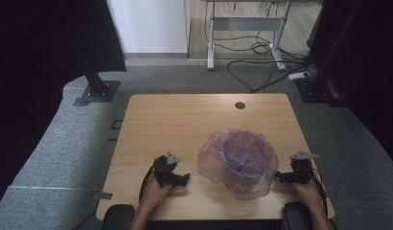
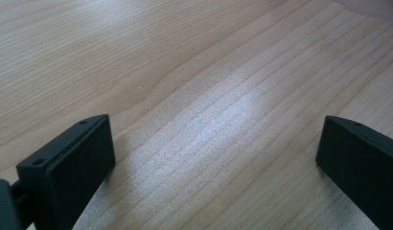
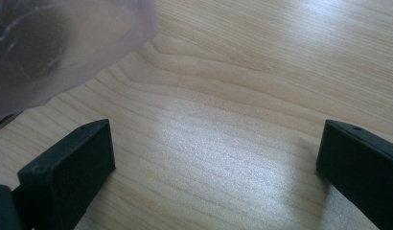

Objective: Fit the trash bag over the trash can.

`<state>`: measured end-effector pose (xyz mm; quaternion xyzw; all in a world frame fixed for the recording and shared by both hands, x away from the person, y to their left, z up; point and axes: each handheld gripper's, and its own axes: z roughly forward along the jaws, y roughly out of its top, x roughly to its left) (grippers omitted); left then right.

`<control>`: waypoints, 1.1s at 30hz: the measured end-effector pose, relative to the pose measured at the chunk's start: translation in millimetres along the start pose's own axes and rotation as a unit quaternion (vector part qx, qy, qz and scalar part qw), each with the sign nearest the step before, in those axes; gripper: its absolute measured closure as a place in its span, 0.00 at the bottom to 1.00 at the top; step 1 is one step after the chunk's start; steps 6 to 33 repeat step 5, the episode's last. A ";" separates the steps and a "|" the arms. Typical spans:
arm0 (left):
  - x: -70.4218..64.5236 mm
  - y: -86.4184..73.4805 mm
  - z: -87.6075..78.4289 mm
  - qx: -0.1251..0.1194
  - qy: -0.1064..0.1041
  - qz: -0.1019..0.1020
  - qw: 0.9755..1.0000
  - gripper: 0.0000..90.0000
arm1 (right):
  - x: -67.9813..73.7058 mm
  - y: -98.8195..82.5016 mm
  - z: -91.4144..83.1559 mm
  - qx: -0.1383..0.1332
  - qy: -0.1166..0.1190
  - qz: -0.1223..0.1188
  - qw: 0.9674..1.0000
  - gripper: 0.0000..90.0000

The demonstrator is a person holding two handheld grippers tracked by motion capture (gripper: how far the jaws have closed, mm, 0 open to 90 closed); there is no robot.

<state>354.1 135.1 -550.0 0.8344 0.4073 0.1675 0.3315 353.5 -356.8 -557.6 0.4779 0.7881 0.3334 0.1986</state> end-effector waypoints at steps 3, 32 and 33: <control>-0.3 -0.1 -0.1 0.000 0.001 -0.001 1.000 0.00 | 0.2 -0.3 -0.1 0.000 0.000 0.001 1.000 0.00; -0.2 -0.1 -0.1 0.000 0.000 0.000 1.000 0.00 | 0.3 -0.4 -0.2 0.000 -0.001 0.002 1.000 0.00; -0.2 -0.1 -0.1 0.000 0.000 0.000 1.000 0.00 | 0.3 -0.4 -0.2 0.000 -0.001 0.002 1.000 0.00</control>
